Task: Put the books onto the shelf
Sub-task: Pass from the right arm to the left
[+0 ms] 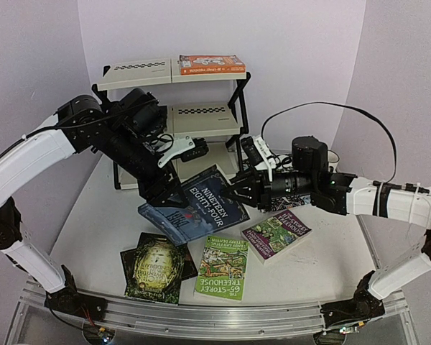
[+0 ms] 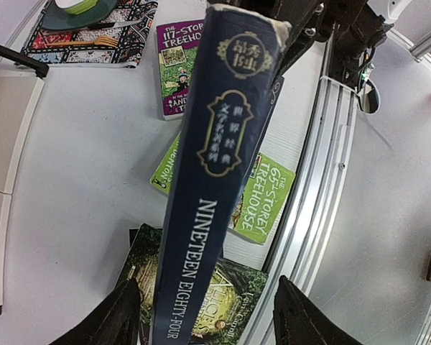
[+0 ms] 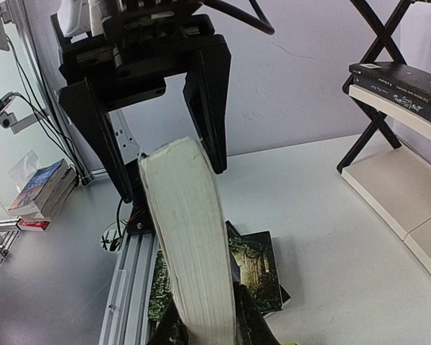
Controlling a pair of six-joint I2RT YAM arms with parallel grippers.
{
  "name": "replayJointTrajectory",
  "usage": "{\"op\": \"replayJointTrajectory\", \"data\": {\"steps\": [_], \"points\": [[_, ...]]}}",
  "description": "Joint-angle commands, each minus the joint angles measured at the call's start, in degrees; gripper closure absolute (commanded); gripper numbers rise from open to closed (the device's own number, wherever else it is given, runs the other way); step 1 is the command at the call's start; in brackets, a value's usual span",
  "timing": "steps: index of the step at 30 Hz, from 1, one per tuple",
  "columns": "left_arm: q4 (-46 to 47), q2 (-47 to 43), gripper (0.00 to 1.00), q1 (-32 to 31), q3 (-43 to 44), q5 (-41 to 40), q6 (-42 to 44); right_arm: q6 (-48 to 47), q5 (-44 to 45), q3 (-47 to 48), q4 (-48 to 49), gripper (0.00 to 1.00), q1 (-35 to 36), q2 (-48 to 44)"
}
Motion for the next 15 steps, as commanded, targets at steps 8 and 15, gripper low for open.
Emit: {"op": "replayJointTrajectory", "data": {"steps": [8, 15], "points": [[2.12, 0.75, 0.38, -0.12, 0.0, -0.46, 0.35, 1.19, -0.97, 2.49, 8.83, 1.0, -0.31, -5.33], [2.32, 1.46, 0.88, -0.08, 1.21, 0.12, 0.7, 1.11, -0.43, 2.34, 8.81, 1.0, -0.31, -5.01]]}}
